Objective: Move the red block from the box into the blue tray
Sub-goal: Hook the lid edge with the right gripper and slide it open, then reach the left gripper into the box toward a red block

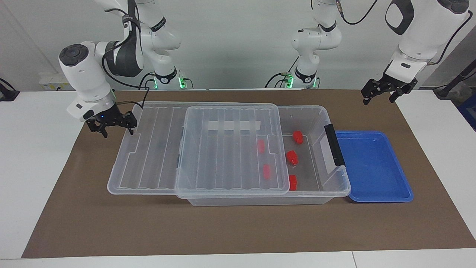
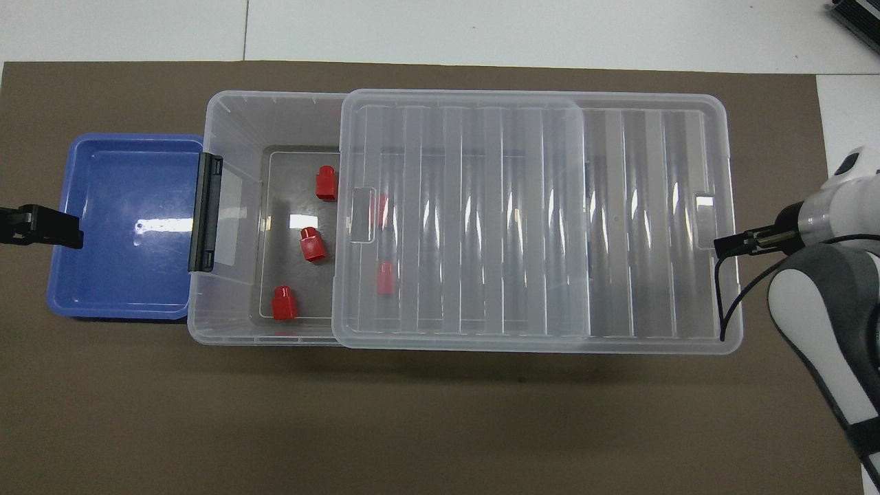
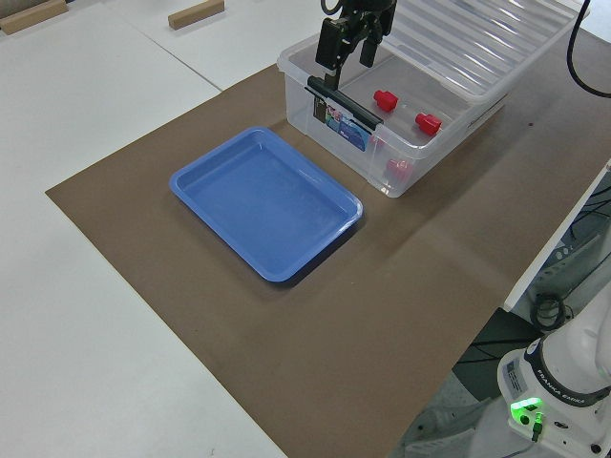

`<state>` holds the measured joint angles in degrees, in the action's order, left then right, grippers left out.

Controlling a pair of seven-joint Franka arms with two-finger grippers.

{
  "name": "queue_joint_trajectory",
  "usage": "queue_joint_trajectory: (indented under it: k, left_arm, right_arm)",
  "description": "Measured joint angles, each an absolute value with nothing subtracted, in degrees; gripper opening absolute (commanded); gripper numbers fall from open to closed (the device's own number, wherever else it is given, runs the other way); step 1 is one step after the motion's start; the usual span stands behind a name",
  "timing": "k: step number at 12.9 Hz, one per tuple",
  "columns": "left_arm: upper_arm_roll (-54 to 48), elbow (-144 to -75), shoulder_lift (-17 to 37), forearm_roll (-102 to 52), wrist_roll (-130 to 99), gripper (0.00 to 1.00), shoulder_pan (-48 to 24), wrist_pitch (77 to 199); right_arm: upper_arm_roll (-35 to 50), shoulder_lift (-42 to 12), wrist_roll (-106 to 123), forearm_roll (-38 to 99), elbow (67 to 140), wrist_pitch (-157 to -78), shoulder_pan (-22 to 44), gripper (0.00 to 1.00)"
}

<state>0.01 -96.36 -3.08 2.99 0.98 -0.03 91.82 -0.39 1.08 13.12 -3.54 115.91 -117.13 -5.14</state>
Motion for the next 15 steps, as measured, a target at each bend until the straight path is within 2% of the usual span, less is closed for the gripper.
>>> queue_joint_trajectory:
  k: [5, 10, 13, 15]
  left_arm:
    - [-0.38, -96.36, -3.14, 2.60, -3.43, 1.00, -2.25, 91.73]
    - [-0.90, -96.47, -2.21, 2.51, -21.23, 1.00, -12.71, 95.18]
    - [-0.99, -96.49, 3.68, 3.00, -28.87, 1.00, -18.67, 100.30]
    - [-0.93, -96.81, 7.97, 3.09, -30.44, 1.00, -19.28, 105.79]
  right_arm:
    - [-0.37, 1.07, 17.15, -3.54, 115.95, -119.57, -7.70, 0.97]
    - [-0.37, 1.07, 17.91, -3.54, 115.80, -119.66, -8.17, 0.99]
    - [-0.33, 1.19, 17.56, -3.54, 113.75, -117.29, -8.12, 1.00]
    - [-0.23, 1.79, 14.50, -3.54, 111.01, -113.16, -7.77, 1.00]
